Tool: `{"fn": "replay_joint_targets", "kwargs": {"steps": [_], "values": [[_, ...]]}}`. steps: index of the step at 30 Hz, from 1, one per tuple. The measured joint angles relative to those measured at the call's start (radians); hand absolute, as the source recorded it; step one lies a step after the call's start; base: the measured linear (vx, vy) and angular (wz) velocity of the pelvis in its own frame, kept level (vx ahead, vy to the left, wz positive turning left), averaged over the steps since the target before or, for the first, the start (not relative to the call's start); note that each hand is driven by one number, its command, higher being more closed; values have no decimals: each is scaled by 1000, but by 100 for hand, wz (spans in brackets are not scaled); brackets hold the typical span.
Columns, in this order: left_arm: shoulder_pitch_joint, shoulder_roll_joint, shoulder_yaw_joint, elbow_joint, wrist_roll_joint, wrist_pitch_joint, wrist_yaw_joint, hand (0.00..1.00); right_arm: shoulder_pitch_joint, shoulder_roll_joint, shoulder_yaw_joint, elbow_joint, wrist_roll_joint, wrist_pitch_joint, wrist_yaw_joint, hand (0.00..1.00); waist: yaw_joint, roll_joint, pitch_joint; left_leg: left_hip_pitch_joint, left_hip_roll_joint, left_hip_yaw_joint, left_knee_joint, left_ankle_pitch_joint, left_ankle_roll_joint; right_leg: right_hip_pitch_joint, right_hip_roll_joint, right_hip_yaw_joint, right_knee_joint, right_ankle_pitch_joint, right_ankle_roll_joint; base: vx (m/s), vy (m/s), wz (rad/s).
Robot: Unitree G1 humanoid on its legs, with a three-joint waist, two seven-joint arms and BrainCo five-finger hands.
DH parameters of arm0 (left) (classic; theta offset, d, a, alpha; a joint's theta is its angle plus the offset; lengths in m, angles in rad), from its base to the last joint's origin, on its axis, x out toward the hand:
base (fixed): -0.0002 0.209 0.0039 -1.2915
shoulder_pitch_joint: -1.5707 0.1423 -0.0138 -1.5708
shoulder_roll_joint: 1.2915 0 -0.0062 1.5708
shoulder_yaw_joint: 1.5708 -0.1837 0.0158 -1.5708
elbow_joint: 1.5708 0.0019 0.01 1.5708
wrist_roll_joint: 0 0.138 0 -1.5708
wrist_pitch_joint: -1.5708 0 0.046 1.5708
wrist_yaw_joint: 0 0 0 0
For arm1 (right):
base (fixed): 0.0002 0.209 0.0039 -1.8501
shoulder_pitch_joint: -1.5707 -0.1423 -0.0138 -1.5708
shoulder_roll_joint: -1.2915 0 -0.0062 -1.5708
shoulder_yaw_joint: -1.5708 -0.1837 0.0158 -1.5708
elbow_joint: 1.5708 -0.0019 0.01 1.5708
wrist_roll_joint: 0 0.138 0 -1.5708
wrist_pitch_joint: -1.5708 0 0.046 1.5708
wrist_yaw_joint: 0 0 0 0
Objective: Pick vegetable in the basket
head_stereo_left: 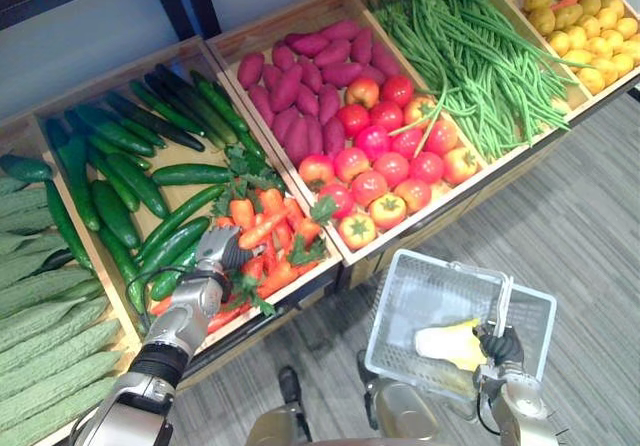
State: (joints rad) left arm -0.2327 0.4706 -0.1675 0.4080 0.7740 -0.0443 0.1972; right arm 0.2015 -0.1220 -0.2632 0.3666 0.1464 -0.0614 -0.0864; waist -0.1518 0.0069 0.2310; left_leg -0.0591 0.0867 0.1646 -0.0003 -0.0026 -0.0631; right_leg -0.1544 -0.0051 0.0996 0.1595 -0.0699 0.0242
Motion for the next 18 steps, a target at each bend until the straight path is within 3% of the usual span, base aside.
{"fn": "replay_joint_targets", "kwargs": {"steps": [8, 13, 18], "values": [[139, -114, 178, -319, -75, 15, 78, 100, 4, 41, -23, 2, 0, 0, -3, 100, 5, 1, 0, 33, -1, -29, 0, 0, 0, 56, -3, -21, -19, 0, 0, 4, -14, 10], [251, -224, 215, -483, -120, 9, 133, 100, 12, 44, -44, 4, 0, 0, -5, 100, 8, 12, -7, 44, -2, -30, 0, 0, 0, 65, 2, -19, -18, 0, 0, -9, -8, 0], [356, -319, 229, -656, -206, -17, 167, 100, 44, 77, -64, -1, 1, 0, -22, 100, 29, 21, -17, 76, 2, -22, -3, -1, 0, 93, 3, -13, -19, 0, 0, -5, -9, -3]]}}
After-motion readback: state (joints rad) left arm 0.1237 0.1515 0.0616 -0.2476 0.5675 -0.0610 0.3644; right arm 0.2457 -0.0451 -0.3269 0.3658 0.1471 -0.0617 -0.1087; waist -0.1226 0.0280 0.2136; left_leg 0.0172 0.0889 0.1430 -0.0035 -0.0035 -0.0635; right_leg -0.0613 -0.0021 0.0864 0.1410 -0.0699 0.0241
